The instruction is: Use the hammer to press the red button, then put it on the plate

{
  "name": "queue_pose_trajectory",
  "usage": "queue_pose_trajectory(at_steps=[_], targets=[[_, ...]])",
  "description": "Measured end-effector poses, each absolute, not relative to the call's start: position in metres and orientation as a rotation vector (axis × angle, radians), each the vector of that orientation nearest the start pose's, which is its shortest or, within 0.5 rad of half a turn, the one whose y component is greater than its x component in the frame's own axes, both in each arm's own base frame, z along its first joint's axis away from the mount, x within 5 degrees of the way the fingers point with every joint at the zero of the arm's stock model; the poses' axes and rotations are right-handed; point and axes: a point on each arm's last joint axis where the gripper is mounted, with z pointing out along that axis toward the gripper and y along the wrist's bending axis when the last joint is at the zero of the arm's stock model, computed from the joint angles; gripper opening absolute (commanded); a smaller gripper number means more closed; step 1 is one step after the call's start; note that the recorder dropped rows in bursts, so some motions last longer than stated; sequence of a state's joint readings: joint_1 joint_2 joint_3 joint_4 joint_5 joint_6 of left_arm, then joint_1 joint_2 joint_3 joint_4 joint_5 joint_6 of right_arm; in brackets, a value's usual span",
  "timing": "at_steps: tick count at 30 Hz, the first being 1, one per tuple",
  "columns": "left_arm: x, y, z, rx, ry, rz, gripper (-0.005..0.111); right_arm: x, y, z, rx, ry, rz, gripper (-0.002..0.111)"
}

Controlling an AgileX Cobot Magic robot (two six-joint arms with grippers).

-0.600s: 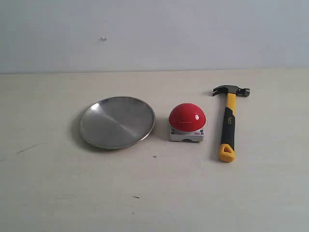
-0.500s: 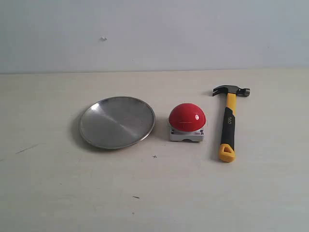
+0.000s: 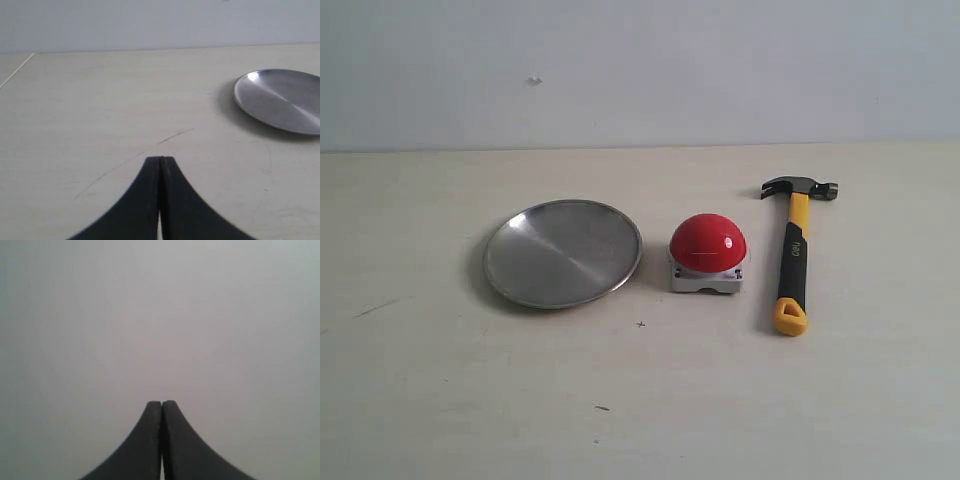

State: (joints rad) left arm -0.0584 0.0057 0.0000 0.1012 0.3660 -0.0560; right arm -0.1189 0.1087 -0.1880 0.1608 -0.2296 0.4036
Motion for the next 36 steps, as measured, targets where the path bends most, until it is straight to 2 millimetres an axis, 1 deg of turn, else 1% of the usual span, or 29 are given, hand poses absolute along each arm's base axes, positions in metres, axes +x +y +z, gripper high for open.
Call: queue_pose_trajectory(at_steps=[2,3,5,6,7,9,12,14,16,20,22,23,24,25,26,27,30,31,32,33,34,36], targets=[[0.053,0.0,0.18,0.065,1.852,0.02,0.0,0.066,-0.01,0.307,0.406,1.233,0.301,0.0],[0.053,0.0,0.18,0.065,1.852,0.02,0.0,0.075,-0.01,0.312,0.392,1.301,0.266,0.0],[0.053,0.0,0.18,0.065,1.852,0.02,0.0,0.103,-0.012,0.321,0.374,1.498,0.206,0.0],[0.053,0.0,0.18,0.065,1.852,0.02,0.0,0.116,-0.012,0.322,0.372,1.602,0.191,0.0],[0.053,0.0,0.18,0.065,1.852,0.02,0.0,0.134,-0.013,0.321,0.369,1.722,0.175,0.0],[0.053,0.0,0.18,0.065,1.852,0.02,0.0,0.171,-0.016,0.316,0.362,1.96,0.149,0.0],[0.053,0.0,0.18,0.065,1.852,0.02,0.0,0.224,-0.021,0.292,0.362,2.336,0.118,0.0],[0.053,0.0,0.18,0.065,1.852,0.02,0.0,0.25,-0.024,0.273,0.371,2.52,0.11,0.0],[0.053,0.0,0.18,0.065,1.852,0.02,0.0,0.272,-0.026,0.255,0.382,2.652,0.109,0.0],[0.053,0.0,0.18,0.065,1.852,0.02,0.0,0.312,-0.031,0.219,0.413,2.795,0.112,0.0],[0.053,0.0,0.18,0.065,1.852,0.02,0.0,0.33,-0.033,0.206,0.425,2.832,0.114,0.0],[0.053,0.0,0.18,0.065,1.852,0.02,0.0,0.35,-0.035,0.198,0.431,2.851,0.115,0.0],[0.053,0.0,0.18,0.065,1.852,0.02,0.0,0.358,-0.036,0.196,0.431,2.857,0.116,0.0],[0.053,0.0,0.18,0.065,1.852,0.02,0.0,0.379,-0.038,0.193,0.428,2.871,0.12,0.0],[0.053,0.0,0.18,0.065,1.852,0.02,0.0,0.389,-0.04,0.193,0.427,2.876,0.122,0.0],[0.053,0.0,0.18,0.065,1.852,0.02,0.0,0.409,-0.042,0.195,0.425,2.88,0.126,0.0],[0.053,0.0,0.18,0.065,1.852,0.02,0.0,0.447,-0.044,0.196,0.426,2.886,0.136,0.0],[0.053,0.0,0.18,0.065,1.852,0.02,0.0,0.455,-0.043,0.194,0.423,2.904,0.139,0.0],[0.053,0.0,0.18,0.065,1.852,0.02,0.0,0.467,-0.037,0.187,0.408,2.936,0.144,0.0],[0.053,0.0,0.18,0.065,1.852,0.02,0.0,0.472,-0.033,0.186,0.4,2.944,0.147,0.001],[0.053,0.0,0.18,0.065,1.852,0.02,0.0,0.479,-0.026,0.177,0.382,2.966,0.15,0.005],[0.053,0.0,0.18,0.065,1.852,0.02,0.0,0.491,-0.014,0.166,0.349,2.971,0.154,0.014]])
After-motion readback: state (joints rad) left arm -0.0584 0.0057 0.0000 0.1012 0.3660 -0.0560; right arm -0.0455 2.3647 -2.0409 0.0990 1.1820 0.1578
